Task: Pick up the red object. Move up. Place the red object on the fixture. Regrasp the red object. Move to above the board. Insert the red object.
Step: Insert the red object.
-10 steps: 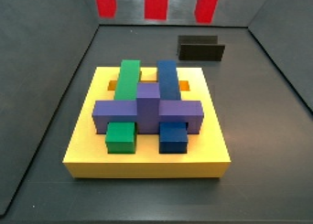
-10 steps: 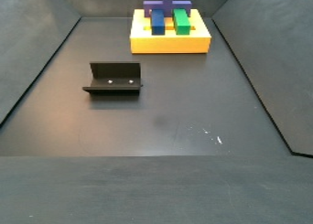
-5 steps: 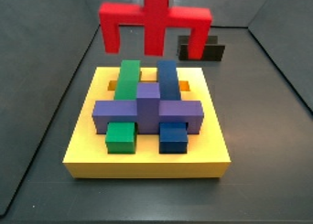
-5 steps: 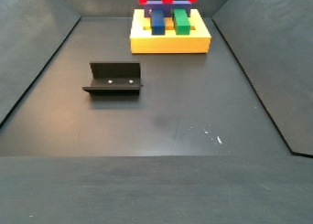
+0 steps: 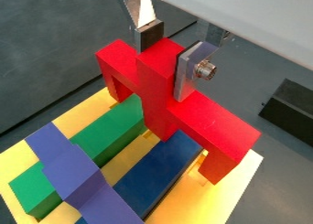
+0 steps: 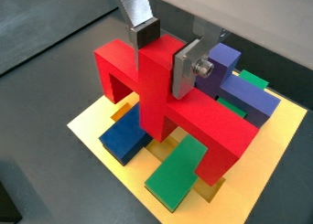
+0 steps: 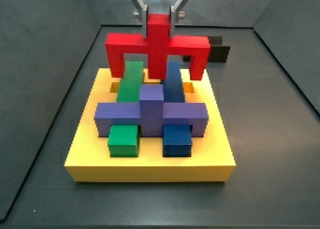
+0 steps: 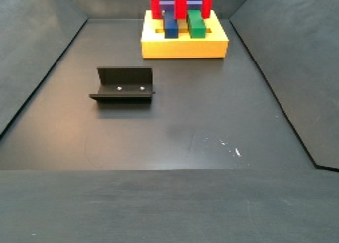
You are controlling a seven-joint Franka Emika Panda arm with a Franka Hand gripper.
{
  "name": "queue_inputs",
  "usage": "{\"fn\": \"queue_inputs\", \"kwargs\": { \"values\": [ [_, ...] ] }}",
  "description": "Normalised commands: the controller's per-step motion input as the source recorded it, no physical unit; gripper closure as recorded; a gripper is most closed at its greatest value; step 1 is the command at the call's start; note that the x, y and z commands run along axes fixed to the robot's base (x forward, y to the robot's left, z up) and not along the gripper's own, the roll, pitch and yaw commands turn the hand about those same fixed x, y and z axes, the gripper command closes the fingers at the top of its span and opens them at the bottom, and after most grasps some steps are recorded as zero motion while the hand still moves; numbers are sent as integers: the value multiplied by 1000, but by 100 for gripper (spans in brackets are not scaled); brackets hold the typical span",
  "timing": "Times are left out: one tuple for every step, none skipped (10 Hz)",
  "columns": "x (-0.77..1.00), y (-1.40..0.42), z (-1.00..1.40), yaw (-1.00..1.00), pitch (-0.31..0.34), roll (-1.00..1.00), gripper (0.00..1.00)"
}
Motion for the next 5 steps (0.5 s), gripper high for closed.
{"fn": "queue_inputs", "kwargs": {
  "values": [
    [-183,34,0,14,-173,-63,100],
    [-254,83,-120,0,-227,-94,100],
    [-294,120,-86,0,-219,-109,100],
    [-157,51,-80,0,-184,-114,100],
    [0,0,-149,3,-107,-70,100]
  ]
}}
